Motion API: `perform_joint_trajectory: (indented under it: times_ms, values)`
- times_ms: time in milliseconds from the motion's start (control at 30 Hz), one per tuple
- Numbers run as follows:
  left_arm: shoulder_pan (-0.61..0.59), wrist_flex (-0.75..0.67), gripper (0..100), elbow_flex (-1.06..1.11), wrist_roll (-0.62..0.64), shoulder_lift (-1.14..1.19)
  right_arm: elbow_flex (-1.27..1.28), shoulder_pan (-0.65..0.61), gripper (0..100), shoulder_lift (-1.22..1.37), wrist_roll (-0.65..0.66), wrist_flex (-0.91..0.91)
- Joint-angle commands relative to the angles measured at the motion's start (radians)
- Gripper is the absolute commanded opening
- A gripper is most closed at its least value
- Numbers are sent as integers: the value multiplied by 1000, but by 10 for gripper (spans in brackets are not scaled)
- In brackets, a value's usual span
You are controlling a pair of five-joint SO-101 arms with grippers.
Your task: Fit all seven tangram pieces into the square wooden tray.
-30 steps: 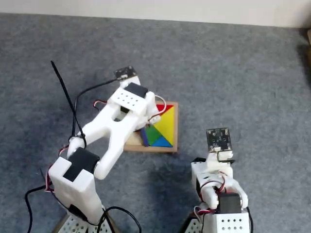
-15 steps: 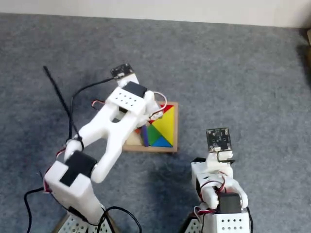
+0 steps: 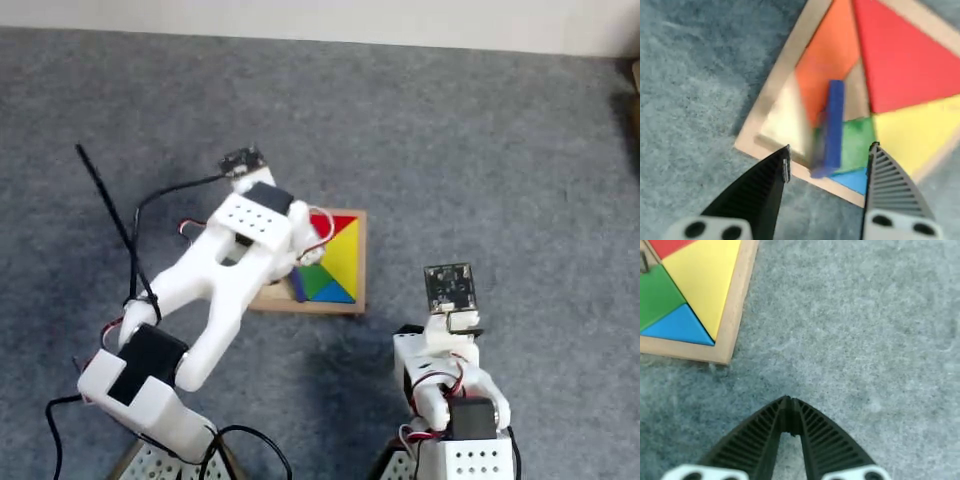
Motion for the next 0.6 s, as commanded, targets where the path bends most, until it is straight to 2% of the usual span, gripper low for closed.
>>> perform_joint_trajectory:
  times_ms: [0,133,367,567]
  values:
    - [-97,-60,242,53,0,-51,105,13,5,-13,9,4]
    - [-110,-21,242,56,-48,-59,105,13,5,-13,9,4]
    - [-88,91,242,-47,-49,-61,105,13,5,-13,9,4]
    - [-84,97,242,-68,-49,-51,105,13,5,-13,9,4]
